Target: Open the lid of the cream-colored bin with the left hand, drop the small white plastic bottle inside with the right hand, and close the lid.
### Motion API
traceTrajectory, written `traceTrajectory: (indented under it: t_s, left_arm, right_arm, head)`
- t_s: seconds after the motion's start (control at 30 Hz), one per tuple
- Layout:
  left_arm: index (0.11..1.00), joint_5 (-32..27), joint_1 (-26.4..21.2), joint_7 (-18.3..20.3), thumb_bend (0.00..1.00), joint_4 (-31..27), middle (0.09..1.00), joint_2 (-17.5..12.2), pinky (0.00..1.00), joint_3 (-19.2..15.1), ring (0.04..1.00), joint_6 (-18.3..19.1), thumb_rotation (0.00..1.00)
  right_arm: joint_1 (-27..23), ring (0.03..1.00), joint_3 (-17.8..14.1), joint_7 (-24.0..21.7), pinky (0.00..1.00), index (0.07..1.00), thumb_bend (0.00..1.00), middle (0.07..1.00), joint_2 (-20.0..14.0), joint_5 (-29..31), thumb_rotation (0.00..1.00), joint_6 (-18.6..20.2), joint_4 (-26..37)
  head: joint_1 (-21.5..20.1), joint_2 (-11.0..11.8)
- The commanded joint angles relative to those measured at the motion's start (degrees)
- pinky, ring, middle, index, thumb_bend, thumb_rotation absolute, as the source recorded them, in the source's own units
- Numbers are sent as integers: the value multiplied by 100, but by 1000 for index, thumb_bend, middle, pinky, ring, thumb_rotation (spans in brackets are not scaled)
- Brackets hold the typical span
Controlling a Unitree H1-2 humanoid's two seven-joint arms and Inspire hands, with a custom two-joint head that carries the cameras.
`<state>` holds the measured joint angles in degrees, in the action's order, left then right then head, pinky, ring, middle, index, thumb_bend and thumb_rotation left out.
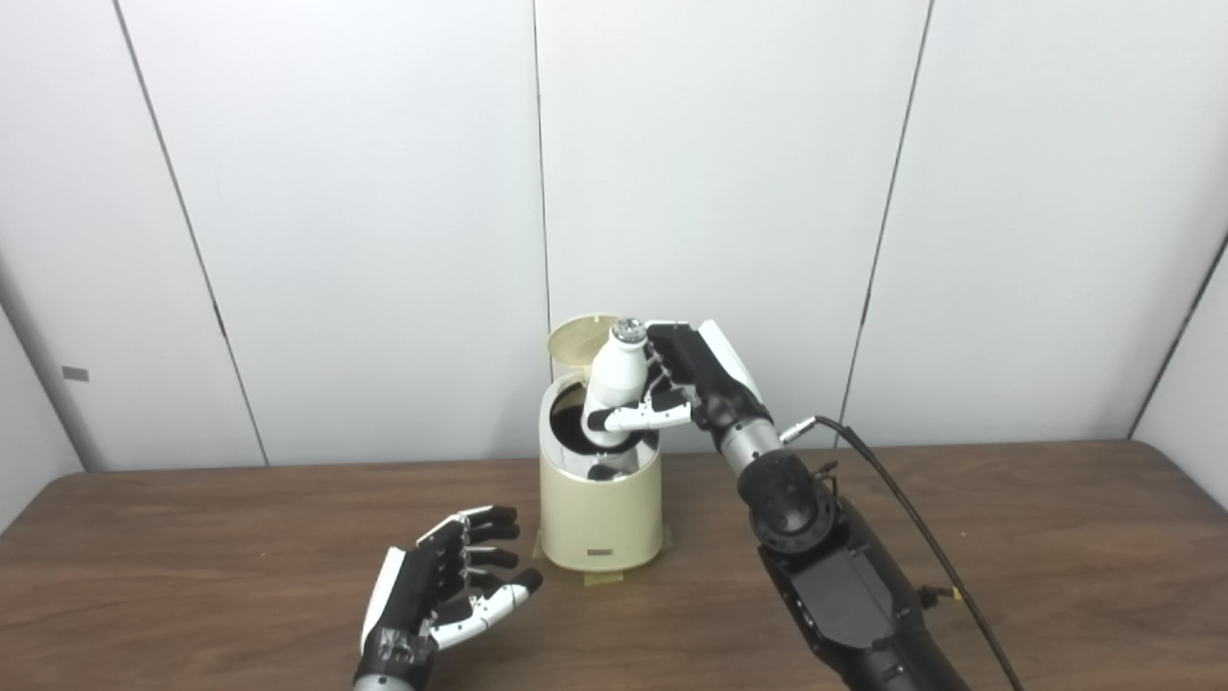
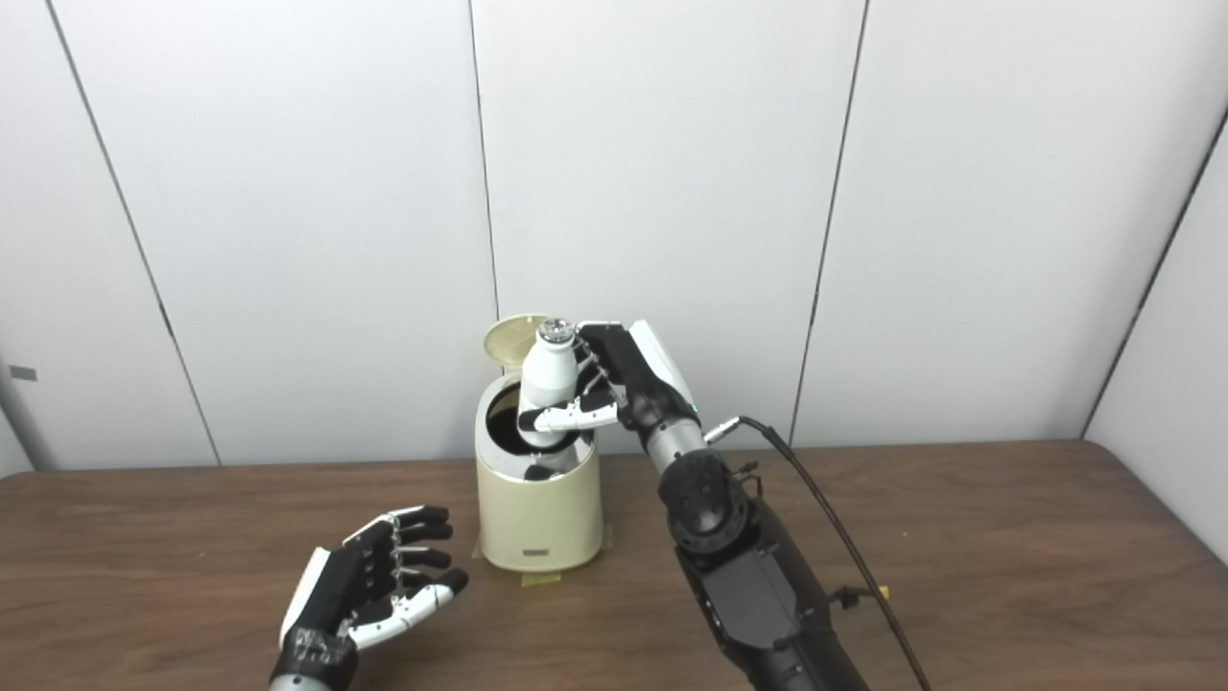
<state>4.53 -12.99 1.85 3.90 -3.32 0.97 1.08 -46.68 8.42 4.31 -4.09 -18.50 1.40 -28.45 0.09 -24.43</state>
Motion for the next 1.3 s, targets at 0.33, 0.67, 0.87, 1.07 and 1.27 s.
traceTrajectory:
  t_s: [0.33, 0.67, 0.87, 1.07, 1.27]
  left_arm:
    - [735, 21, -162, -17, 657, -282, 710, 26, 531, 38, 631, 3, 53]
    - [730, 25, -170, -7, 653, -287, 706, 23, 523, 54, 619, 2, 40]
    - [733, 41, -170, 0, 657, -278, 707, 14, 524, 70, 617, -13, 48]
    - [729, 25, -174, -1, 657, -265, 705, 24, 524, 67, 618, -14, 34]
    - [730, 21, -173, 5, 658, -274, 704, 22, 514, 67, 615, -7, 32]
  right_arm:
    - [-294, 405, 209, -374, 318, 535, 516, 472, -229, -81, 0, -38, 223]
    - [-255, 437, 339, -851, 329, 700, 907, 618, -409, -4, 26, -89, 308]
    - [-239, 427, 319, -988, 329, 714, 908, 636, -445, 52, 14, -126, 339]
    - [-218, 433, 334, -1038, 345, 710, 907, 634, -473, 52, 14, -103, 370]
    - [-164, 449, 298, -1076, 352, 706, 907, 632, -481, 88, 27, -56, 465]
  head:
    - [0, -61]
    - [-8, -69]
    - [0, -86]
    - [-5, -93]
    - [-6, -92]
